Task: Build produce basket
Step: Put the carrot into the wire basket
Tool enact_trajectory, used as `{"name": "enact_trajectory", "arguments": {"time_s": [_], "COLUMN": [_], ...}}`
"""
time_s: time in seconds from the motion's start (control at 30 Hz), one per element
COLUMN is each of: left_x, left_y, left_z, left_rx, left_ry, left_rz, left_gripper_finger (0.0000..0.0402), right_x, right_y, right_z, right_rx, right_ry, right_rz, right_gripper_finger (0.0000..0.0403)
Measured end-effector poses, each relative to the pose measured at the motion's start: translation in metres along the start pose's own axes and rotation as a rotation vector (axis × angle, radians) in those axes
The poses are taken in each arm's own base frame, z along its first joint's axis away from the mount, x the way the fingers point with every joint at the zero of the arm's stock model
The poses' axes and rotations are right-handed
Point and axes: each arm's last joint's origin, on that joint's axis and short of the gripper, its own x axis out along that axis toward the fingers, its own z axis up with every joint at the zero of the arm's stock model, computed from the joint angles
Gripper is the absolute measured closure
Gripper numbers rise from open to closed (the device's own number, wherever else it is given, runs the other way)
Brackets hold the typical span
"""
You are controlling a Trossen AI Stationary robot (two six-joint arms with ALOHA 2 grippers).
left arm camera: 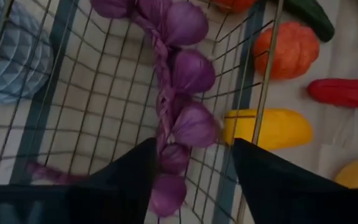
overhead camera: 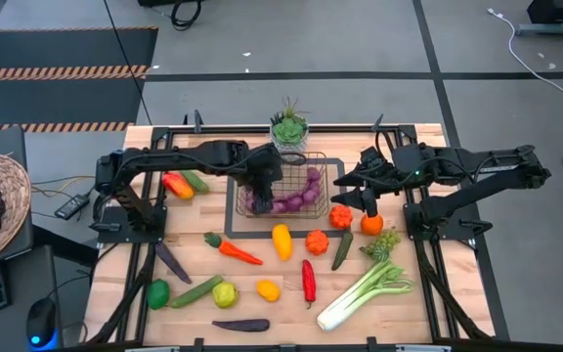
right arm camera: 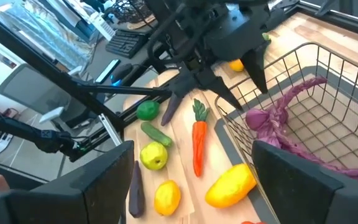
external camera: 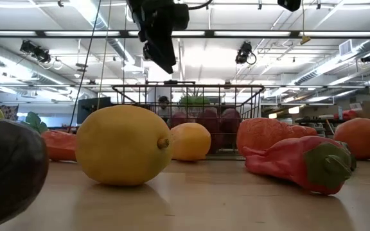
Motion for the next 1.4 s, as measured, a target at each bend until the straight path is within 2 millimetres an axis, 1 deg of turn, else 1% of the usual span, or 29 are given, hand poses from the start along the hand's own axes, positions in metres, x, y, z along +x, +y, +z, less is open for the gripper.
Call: {"name": "enact_trajectory", "arguments": {"time_s": [0.1,0.23,0.33,0.43,0.5,0.57,0.7,0.83,0.93,1.07,1.2,1.4], "left_x": [-0.021,-0.048,-0.057,-0.057,-0.052,-0.045,-0.033,-0.014,0.002,0.025,0.047,0.068], "left_y": [-0.003,-0.014,-0.027,-0.041,-0.051,-0.061,-0.082,-0.104,-0.115,-0.118,-0.116,-0.109], "left_z": [0.007,0.007,0.003,-0.004,-0.015,-0.026,-0.043,-0.055,-0.066,-0.087,-0.105,-0.127], "left_rx": [-0.021,-0.011,0.018,0.049,0.099,0.158,0.229,0.283,0.313,0.344,0.356,0.337], "left_ry": [0.006,0.069,0.119,0.188,0.262,0.333,0.412,0.381,0.348,0.379,0.378,0.392], "left_rz": [-0.001,-0.009,-0.060,-0.178,-0.230,-0.244,-0.261,-0.271,-0.268,-0.229,-0.183,-0.165], "left_gripper_finger": [0.0167,0.0171,0.0180,0.0189,0.0194,0.0200,0.0207,0.0204,0.0201,0.0202,0.0198,0.0174], "right_x": [0.000,0.001,0.004,0.009,0.013,0.017,0.023,0.027,0.029,0.029,0.029,0.029], "right_y": [-0.001,-0.003,-0.005,-0.005,-0.006,-0.006,-0.006,-0.006,-0.007,-0.007,-0.007,-0.007], "right_z": [-0.001,-0.004,-0.006,-0.007,-0.008,-0.010,-0.012,-0.014,-0.014,-0.015,-0.015,-0.015], "right_rx": [-0.001,-0.004,-0.005,-0.006,-0.007,-0.008,-0.005,-0.006,0.001,0.026,0.025,0.028], "right_ry": [0.009,0.040,0.056,0.065,0.078,0.092,0.122,0.136,0.144,0.151,0.155,0.157], "right_rz": [-0.007,-0.040,-0.070,-0.077,-0.085,-0.087,-0.086,-0.089,-0.096,-0.092,-0.093,-0.092], "right_gripper_finger": [0.0074,0.0074,0.0074,0.0074,0.0074,0.0074,0.0074,0.0074,0.0074,0.0074,0.0074,0.0074]}}
